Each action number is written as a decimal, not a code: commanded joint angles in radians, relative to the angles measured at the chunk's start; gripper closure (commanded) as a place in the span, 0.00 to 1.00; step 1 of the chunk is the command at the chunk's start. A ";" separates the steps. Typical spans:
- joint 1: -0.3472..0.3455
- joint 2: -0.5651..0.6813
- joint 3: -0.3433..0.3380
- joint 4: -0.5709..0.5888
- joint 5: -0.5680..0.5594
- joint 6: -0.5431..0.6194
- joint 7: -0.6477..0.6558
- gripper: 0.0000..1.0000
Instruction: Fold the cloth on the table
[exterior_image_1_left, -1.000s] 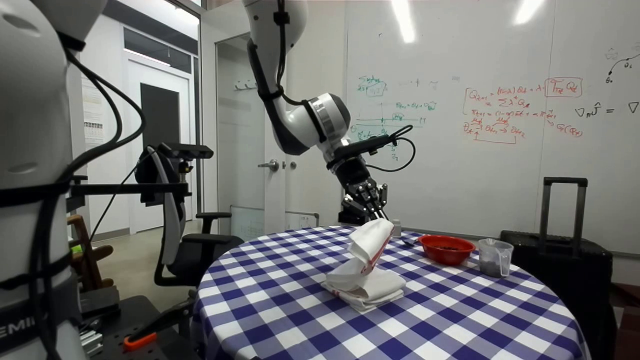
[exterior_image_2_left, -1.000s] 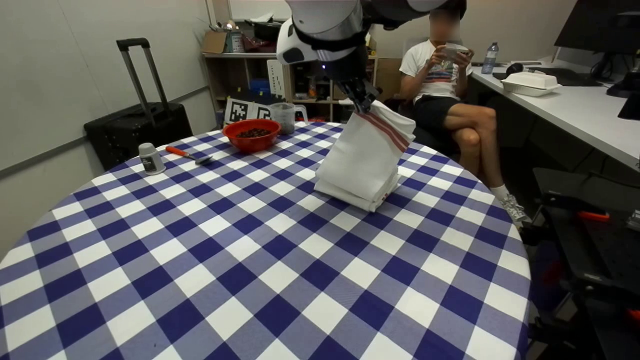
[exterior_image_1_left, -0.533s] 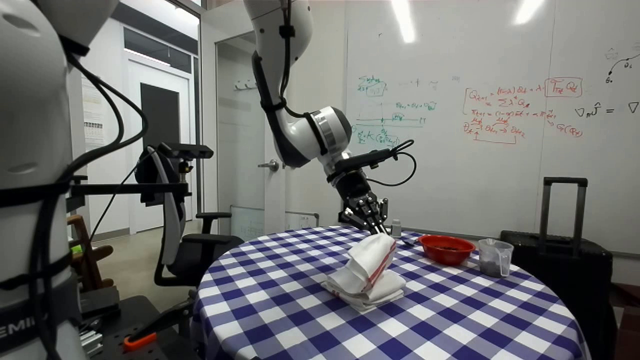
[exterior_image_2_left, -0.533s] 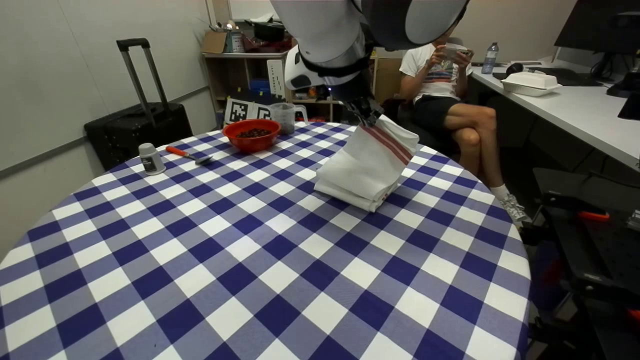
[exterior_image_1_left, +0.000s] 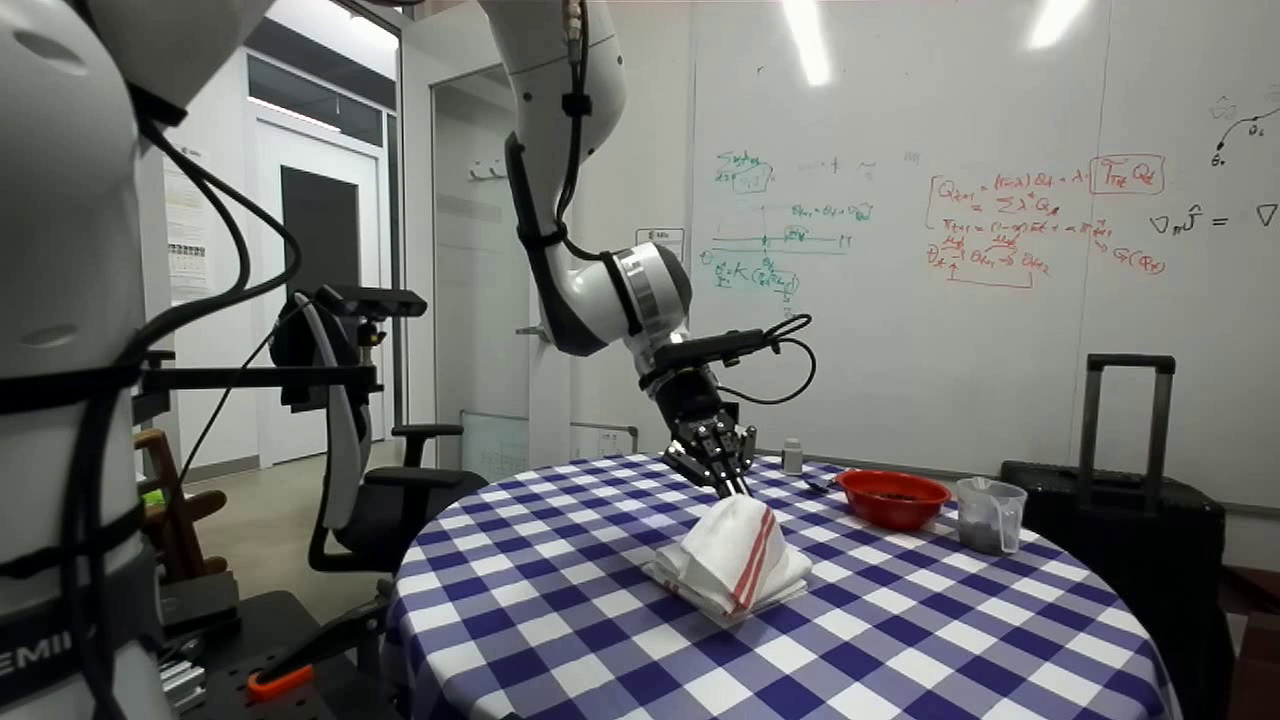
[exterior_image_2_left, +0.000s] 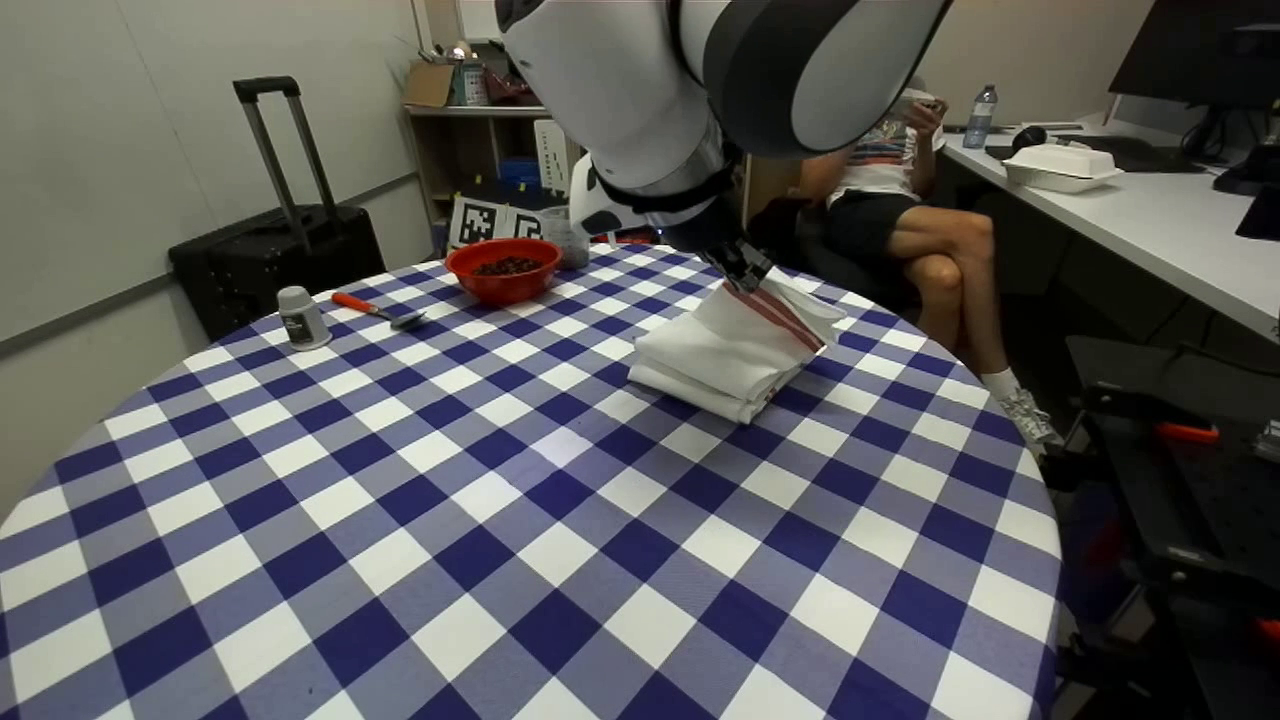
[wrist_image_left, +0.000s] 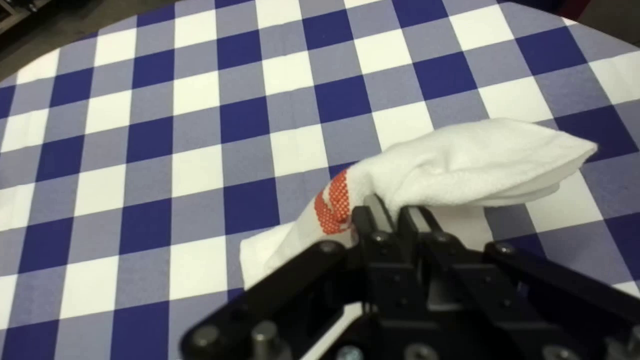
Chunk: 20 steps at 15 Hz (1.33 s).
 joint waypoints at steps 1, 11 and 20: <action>0.024 0.045 0.034 0.070 0.088 -0.096 -0.011 0.96; 0.026 0.148 0.025 0.292 0.261 -0.081 0.062 0.96; 0.047 0.245 -0.054 0.401 0.306 0.058 0.245 0.96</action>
